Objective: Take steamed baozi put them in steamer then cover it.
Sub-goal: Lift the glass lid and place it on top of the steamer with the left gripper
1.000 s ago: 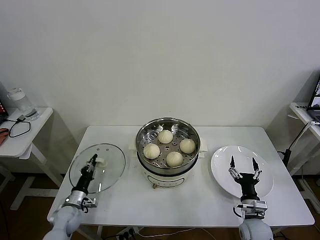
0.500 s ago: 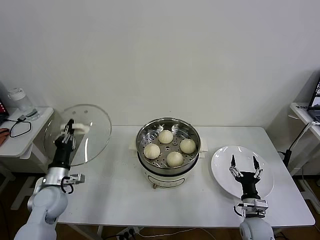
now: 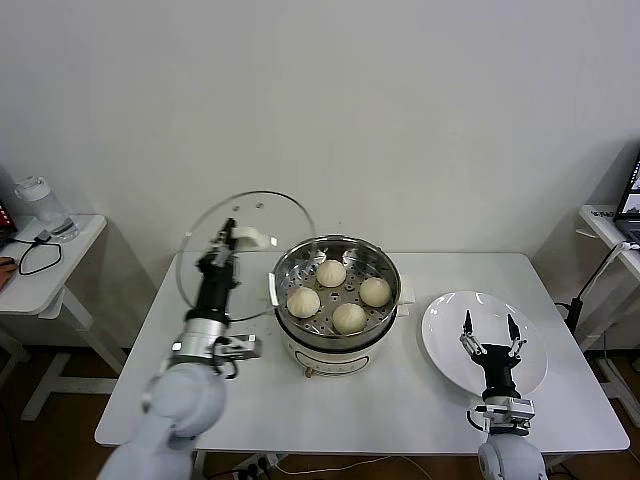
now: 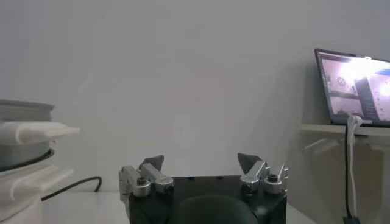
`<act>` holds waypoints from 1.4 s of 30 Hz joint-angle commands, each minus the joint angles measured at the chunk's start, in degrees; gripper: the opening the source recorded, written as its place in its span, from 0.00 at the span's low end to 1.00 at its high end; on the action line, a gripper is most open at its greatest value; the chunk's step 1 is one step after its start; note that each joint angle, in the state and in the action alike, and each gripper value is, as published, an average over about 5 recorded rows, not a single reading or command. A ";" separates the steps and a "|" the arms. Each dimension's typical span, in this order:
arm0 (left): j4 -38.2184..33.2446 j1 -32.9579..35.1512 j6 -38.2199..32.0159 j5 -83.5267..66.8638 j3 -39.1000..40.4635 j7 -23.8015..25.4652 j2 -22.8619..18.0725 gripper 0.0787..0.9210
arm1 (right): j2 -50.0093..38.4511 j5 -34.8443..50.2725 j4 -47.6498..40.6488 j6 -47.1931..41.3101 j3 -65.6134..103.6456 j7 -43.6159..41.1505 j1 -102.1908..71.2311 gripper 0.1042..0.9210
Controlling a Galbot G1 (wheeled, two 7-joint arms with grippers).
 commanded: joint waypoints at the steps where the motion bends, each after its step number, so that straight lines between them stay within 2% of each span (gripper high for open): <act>1: 6.51 -9.36 11.53 6.26 16.49 9.59 -8.22 0.13 | 0.23 -0.48 -1.24 0.01 0.13 0.01 0.31 0.88; 10: 10.99 -9.74 12.55 13.85 17.41 11.54 -12.54 0.13 | 0.53 -0.88 -2.02 -1.47 -0.38 0.58 1.66 0.88; 22: 15.33 -10.09 12.11 16.75 18.53 10.16 -16.76 0.13 | 0.85 -1.16 -3.08 -1.32 -0.34 0.68 2.36 0.88; 30: 18.86 -10.77 11.67 18.76 18.36 10.09 -18.12 0.13 | 0.96 -1.32 -3.30 -1.26 -0.32 0.68 2.48 0.88; 42: 22.95 -11.52 10.81 20.16 17.73 9.86 -18.07 0.13 | 1.24 -1.54 -3.55 -1.08 -0.43 0.62 2.57 0.88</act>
